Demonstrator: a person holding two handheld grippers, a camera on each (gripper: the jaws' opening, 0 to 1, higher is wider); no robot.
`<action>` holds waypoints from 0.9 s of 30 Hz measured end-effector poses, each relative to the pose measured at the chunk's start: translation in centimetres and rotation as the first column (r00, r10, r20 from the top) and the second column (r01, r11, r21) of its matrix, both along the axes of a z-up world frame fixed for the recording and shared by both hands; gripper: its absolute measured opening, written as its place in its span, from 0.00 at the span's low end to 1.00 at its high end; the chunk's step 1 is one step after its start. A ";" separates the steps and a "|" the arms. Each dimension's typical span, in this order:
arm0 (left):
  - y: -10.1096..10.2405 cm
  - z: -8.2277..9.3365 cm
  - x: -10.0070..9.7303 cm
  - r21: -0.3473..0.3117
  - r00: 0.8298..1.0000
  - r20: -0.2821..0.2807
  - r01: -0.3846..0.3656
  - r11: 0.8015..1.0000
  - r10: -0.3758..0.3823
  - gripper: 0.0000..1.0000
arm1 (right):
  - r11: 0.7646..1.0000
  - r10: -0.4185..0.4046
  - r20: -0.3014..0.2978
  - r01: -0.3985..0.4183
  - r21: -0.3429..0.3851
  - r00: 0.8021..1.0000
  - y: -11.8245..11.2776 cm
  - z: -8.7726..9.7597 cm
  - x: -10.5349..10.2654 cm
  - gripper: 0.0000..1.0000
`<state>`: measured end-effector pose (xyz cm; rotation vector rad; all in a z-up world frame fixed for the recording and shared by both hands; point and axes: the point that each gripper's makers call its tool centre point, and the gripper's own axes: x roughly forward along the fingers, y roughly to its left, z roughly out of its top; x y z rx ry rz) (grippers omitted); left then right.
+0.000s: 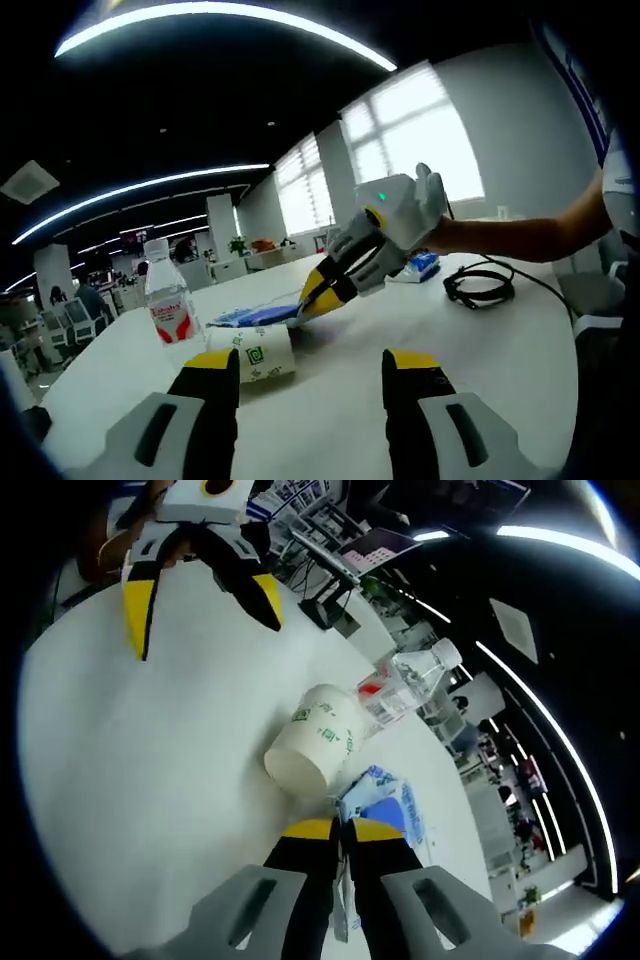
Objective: Arrange the tabletop items into an orderly group along one side of the table until the central work area is clear of visible clutter.
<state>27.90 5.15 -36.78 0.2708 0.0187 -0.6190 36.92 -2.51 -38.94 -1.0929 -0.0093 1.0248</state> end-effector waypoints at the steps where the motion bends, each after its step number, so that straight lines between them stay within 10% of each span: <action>1: 0.0 0.2 0.3 0.010 1.000 0.008 -0.003 1.000 0.003 0.57 | 1.000 0.004 0.003 -0.004 0.001 1.000 -0.1 0.2 -0.2 0.02; 12: -1.4 0.0 2.2 0.035 1.000 0.011 0.003 0.999 -0.003 0.57 | 0.999 0.036 0.068 -0.035 -0.008 0.997 -1.1 1.8 -1.7 0.01; 18: -2.4 -1.2 2.2 0.051 1.000 -0.015 0.024 0.998 -0.024 0.57 | 0.993 0.069 0.223 -0.045 -0.110 0.972 -1.3 3.0 -2.4 0.01; 27: -2.0 -0.3 3.5 0.120 0.999 0.049 0.008 0.993 -0.014 0.56 | 0.995 0.092 0.207 -0.080 -0.066 0.974 -1.3 4.6 -3.9 0.01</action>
